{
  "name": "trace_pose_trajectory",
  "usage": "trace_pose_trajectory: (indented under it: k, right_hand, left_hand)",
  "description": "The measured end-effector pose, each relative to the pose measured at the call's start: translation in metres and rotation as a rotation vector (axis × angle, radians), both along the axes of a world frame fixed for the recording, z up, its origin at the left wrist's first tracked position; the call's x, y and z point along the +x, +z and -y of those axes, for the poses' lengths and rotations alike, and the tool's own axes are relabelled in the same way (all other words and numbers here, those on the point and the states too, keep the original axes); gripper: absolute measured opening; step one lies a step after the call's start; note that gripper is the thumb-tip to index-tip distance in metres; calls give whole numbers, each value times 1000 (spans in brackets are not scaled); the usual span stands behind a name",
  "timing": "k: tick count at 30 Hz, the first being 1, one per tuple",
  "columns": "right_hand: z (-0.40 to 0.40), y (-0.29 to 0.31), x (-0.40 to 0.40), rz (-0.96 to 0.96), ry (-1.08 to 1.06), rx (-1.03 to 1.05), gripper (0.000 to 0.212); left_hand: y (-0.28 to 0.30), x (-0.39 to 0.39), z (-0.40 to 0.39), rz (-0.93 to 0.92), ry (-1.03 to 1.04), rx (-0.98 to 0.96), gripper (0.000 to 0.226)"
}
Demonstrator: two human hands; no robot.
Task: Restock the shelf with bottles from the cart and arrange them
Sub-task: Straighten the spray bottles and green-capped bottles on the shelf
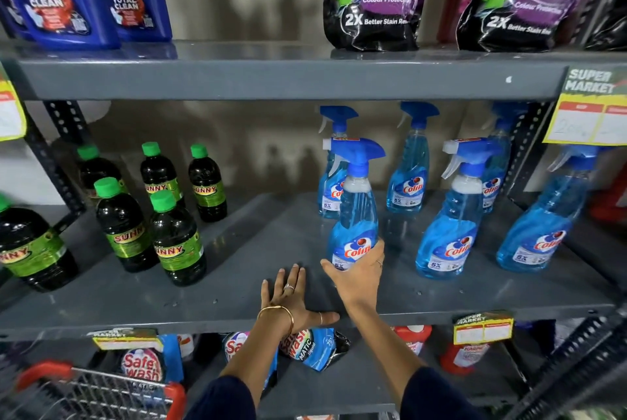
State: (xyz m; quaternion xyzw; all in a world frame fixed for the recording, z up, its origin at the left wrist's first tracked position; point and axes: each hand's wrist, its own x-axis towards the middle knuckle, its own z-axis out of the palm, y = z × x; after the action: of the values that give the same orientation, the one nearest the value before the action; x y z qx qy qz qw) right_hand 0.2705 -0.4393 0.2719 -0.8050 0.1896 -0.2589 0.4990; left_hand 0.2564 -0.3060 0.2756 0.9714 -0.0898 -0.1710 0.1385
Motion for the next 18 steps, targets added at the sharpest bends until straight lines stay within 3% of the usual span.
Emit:
trace_pose_trajectory:
  k: [9, 13, 18]
  right_hand:
    - [8, 1, -13, 77, 85, -37, 119]
    - [1, -1, -31, 180, 30, -129, 100]
    - [-2, 9, -43, 163, -60, -535, 67]
  left_hand:
    - [2, -1, -3, 8, -30, -16, 116]
    - [1, -2, -10, 35, -49, -25, 114]
    - [0, -4, -31, 54, -27, -22, 109]
